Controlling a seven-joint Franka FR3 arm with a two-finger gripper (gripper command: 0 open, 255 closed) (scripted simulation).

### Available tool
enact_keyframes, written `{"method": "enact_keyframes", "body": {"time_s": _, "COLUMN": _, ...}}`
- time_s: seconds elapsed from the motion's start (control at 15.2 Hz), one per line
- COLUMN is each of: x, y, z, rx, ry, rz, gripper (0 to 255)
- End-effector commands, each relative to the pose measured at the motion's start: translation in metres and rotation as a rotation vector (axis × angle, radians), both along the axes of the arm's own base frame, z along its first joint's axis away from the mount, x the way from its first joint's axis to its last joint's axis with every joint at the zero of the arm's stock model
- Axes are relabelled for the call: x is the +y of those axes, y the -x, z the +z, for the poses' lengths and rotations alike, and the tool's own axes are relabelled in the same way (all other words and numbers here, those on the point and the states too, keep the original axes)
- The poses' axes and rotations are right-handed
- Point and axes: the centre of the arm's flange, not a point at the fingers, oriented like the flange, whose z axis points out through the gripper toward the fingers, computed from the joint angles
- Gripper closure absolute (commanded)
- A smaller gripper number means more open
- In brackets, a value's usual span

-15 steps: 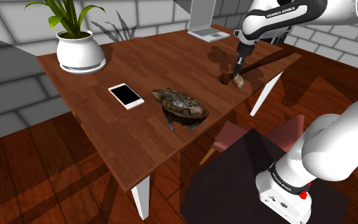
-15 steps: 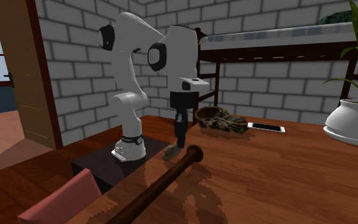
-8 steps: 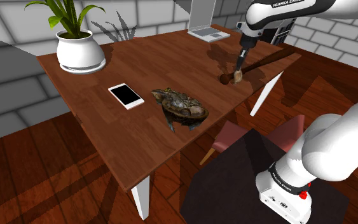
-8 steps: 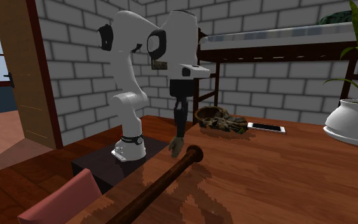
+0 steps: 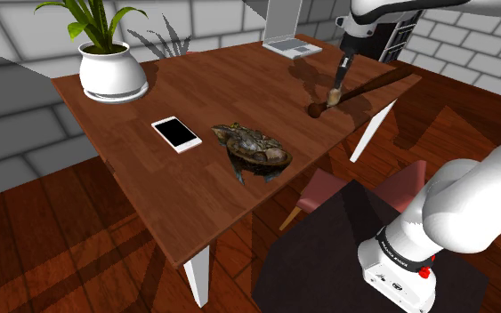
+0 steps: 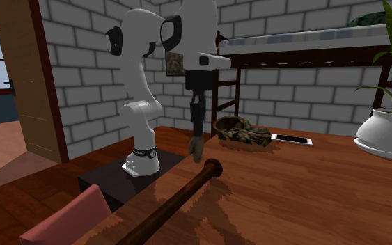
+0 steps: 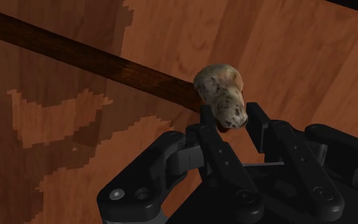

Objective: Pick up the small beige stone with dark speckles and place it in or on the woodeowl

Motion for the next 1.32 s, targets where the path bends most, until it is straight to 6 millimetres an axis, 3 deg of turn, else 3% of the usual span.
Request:
{"method": "enact_keyframes", "body": {"time_s": 0.0, "x": 0.000, "y": 0.000, "z": 0.012, "rx": 0.000, "ry": 0.000, "rz": 0.000, "gripper": 255}}
{"method": "enact_keyframes", "body": {"time_s": 0.26, "x": 0.000, "y": 0.000, "z": 0.030, "rx": 0.000, "ry": 0.000, "rz": 0.000, "gripper": 255}}
{"method": "enact_keyframes", "body": {"time_s": 1.25, "x": 0.198, "y": -0.009, "z": 0.028, "rx": 0.000, "ry": 0.000, "rz": 0.000, "gripper": 255}}
